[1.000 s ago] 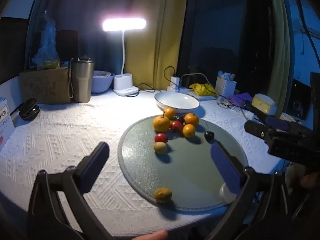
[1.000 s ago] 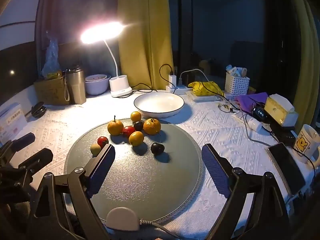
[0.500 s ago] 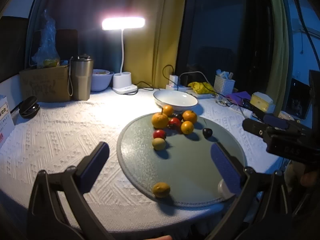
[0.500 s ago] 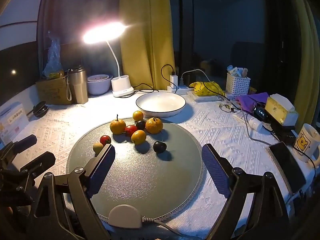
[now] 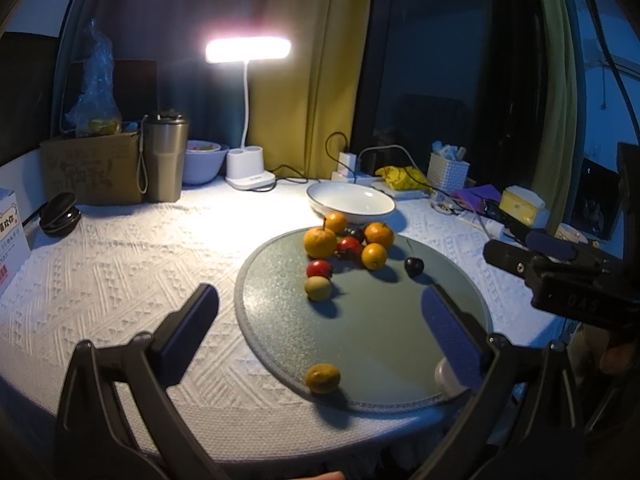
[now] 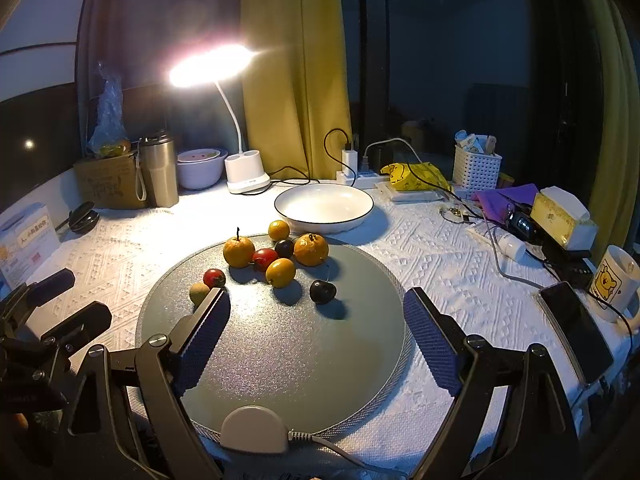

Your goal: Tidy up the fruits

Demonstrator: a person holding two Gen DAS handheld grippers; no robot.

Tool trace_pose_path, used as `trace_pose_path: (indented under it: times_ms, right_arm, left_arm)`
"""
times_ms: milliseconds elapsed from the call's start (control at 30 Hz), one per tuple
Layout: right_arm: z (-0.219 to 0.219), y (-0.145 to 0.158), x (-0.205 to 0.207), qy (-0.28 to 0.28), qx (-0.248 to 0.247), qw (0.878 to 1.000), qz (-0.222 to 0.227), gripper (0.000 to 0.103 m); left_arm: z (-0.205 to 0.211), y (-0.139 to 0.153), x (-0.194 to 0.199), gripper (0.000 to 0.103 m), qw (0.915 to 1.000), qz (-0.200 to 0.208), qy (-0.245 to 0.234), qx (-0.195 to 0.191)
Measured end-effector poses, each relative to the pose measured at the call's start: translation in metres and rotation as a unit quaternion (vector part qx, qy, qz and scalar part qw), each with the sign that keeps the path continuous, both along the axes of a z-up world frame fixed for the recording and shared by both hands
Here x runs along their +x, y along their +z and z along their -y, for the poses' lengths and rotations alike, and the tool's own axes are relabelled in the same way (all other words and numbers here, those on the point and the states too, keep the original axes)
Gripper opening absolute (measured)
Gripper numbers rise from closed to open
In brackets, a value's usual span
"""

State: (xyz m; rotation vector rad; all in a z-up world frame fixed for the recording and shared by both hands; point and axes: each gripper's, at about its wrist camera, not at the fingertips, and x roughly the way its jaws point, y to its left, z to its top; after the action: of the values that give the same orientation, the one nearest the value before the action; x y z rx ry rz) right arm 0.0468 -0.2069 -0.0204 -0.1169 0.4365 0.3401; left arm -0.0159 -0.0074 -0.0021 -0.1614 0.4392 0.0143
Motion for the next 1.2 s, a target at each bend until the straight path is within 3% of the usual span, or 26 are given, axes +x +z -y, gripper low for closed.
trace_pose_path:
  times_ms: [1200]
  right_arm:
    - [-0.0009, -0.0007, -0.0017, 0.0, 0.002, 1.0, 0.0, 0.09]
  left_arm:
    - [0.0036, -0.0014, -0.0016, 0.102, 1.0, 0.004, -0.002, 0.002]
